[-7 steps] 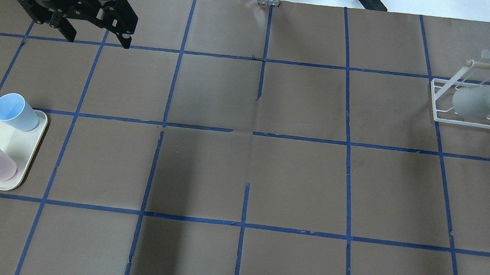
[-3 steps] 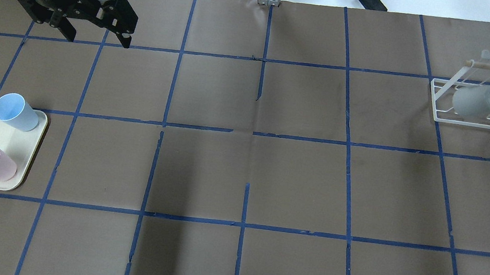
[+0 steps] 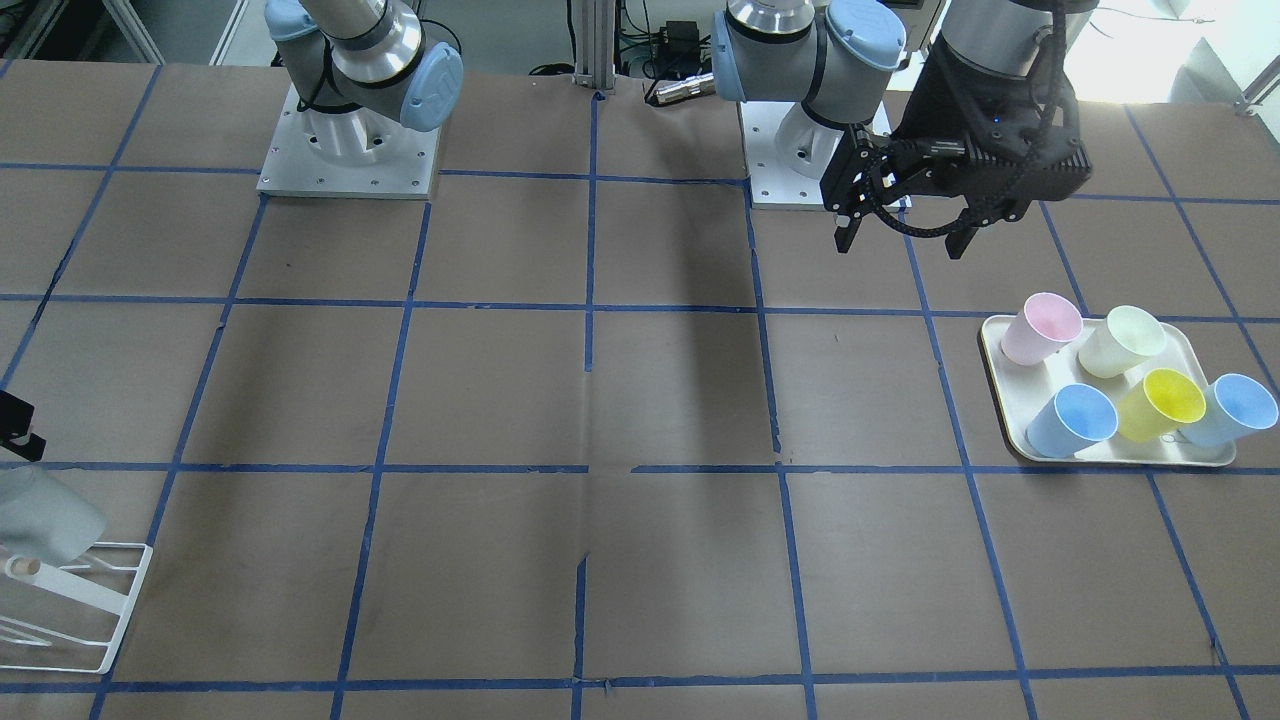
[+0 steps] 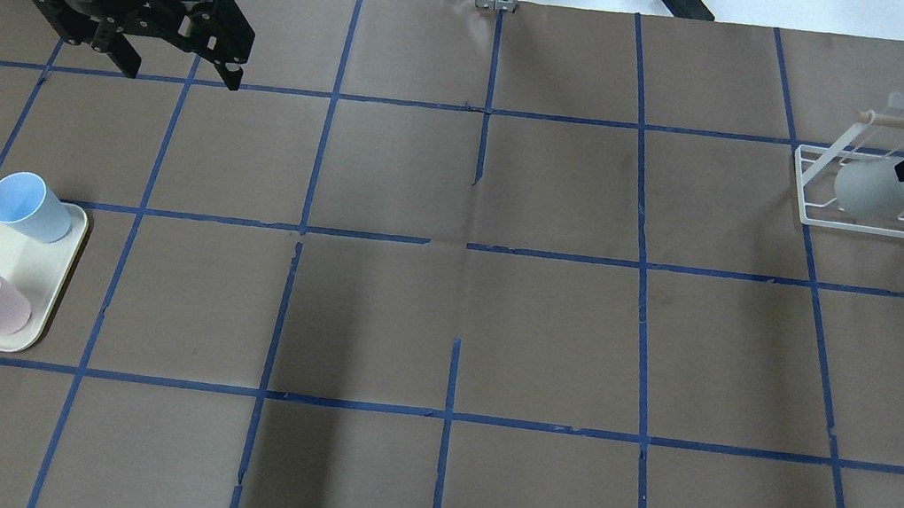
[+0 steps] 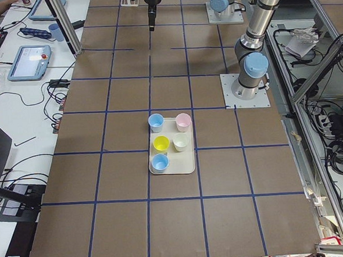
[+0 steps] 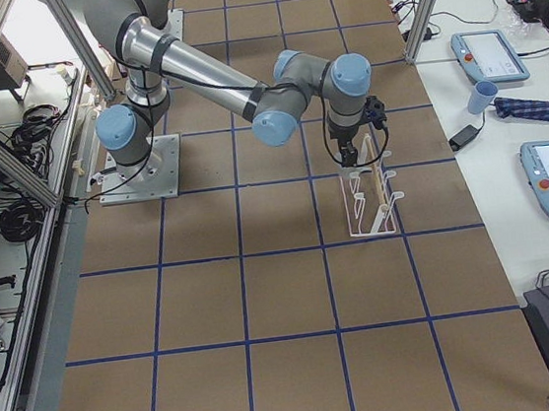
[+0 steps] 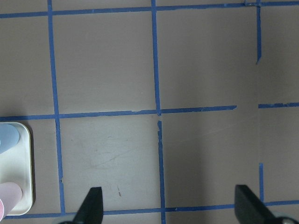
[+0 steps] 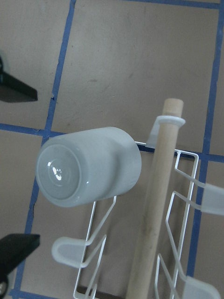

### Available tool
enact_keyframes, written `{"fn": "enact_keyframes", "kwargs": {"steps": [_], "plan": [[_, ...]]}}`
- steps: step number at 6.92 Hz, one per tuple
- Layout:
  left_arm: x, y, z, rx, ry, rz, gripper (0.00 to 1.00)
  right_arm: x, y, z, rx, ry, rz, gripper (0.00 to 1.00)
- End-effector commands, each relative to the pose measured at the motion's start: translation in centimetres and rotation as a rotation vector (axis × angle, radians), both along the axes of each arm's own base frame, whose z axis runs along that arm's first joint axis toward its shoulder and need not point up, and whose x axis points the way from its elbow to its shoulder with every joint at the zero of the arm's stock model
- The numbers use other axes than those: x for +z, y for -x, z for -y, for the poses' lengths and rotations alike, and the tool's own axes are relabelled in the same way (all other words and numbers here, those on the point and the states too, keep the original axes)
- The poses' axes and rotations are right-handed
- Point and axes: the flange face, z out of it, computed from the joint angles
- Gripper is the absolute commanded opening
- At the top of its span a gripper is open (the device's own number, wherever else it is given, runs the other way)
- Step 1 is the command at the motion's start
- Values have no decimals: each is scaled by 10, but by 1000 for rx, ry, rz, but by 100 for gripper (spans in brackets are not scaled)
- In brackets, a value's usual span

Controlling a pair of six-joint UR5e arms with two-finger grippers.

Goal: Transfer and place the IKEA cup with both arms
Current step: 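Move the right gripper down to the frosted white cup on the rack, then close the right gripper on the frosted white cup's base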

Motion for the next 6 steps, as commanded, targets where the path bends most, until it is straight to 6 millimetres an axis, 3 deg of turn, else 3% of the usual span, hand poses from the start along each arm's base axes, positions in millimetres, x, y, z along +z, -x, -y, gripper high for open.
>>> {"fn": "enact_keyframes", "kwargs": {"steps": [1,6], "plan": [[0,0,0,0,-1,0,100,-17,-4,3,8,-8,6,99],[0,0,0,0,1,-3,100,-43,1,12,11,0,3,99]]}}
